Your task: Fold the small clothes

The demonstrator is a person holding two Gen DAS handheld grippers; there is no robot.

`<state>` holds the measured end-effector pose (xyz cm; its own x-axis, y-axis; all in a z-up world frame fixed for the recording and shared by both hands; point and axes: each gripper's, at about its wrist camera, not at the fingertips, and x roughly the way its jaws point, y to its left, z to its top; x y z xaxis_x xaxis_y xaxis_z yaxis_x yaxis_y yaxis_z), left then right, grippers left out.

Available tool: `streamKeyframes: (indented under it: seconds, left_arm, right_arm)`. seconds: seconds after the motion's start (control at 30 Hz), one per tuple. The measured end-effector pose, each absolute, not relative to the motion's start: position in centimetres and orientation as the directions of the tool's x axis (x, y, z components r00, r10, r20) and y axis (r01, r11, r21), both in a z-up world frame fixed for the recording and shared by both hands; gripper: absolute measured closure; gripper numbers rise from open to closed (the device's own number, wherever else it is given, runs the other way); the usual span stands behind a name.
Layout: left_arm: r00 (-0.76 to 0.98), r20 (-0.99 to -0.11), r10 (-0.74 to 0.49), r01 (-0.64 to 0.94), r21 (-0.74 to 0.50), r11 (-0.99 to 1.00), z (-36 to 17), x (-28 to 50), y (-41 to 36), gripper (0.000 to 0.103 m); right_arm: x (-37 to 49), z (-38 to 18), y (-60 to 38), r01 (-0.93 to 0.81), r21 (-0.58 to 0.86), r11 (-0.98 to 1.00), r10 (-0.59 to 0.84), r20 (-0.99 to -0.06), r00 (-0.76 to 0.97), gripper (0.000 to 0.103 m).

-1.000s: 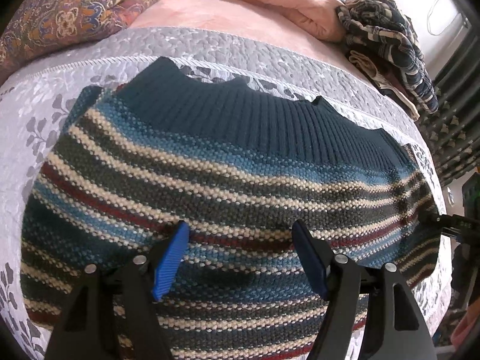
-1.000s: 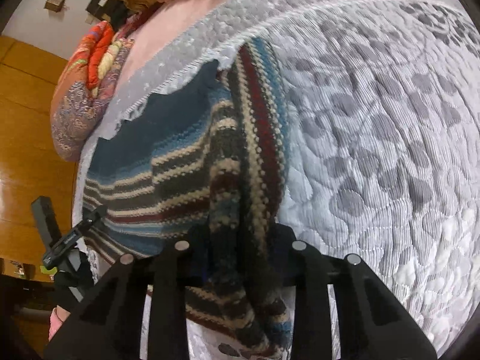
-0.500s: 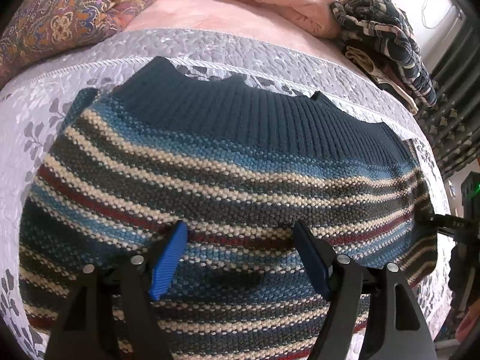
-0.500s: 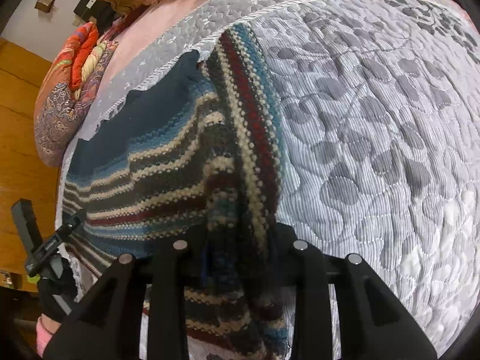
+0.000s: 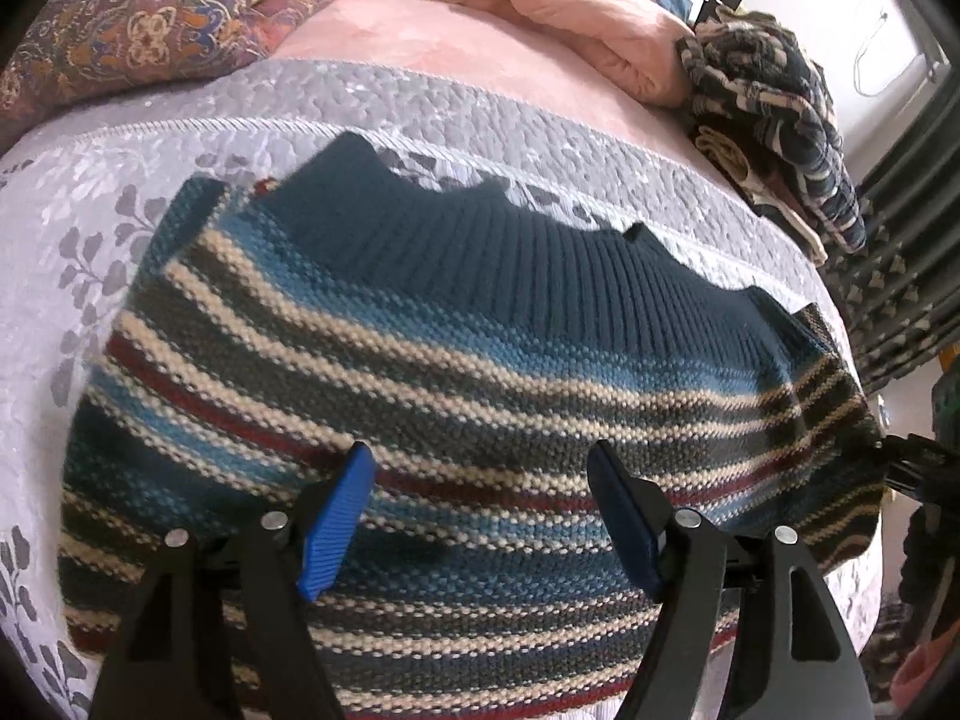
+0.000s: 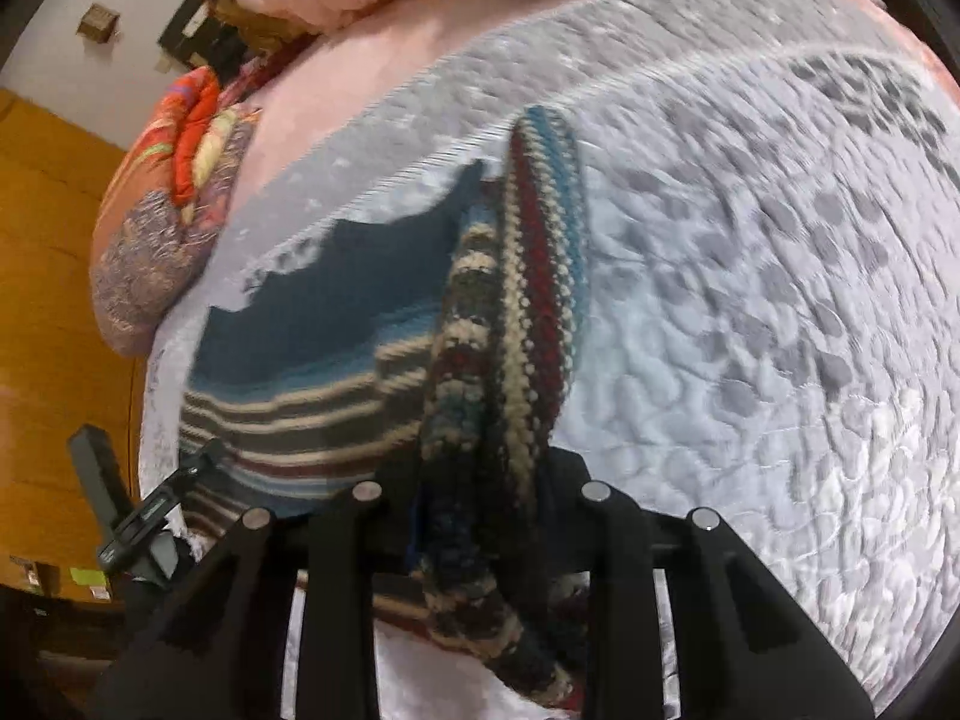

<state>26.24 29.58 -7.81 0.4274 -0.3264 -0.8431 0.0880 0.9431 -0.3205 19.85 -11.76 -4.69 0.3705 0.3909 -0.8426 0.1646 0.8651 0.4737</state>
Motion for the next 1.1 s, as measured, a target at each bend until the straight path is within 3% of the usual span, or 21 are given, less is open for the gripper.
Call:
streamKeyframes:
  seconds: [0.53,0.83,1.1]
  left_arm:
    - [0.495,-0.757,-0.427,0.069,-0.456,0.887,-4.9,26.4,33.6,0.029]
    - [0.465,-0.690,-0.554,0.054,-0.603,0.796,-5.8,26.7,34.5,0.029]
    - [0.439,-0.678,-0.590,0.047,-0.638,0.768,-6.4,26.9,34.2,0.029]
  right_arm:
    - [22.0,0.0,3.9,-0.143,0.379,0.914,0.405,-0.852,0.333,0.077]
    - [23.1,-2.6,10.3,-0.214,0.306,0.928,0.357,-0.894,0.272,0.078]
    - [23.4,-5.0,11.5,-0.204,0.304,0.930,0.350,-0.903,0.249,0.072]
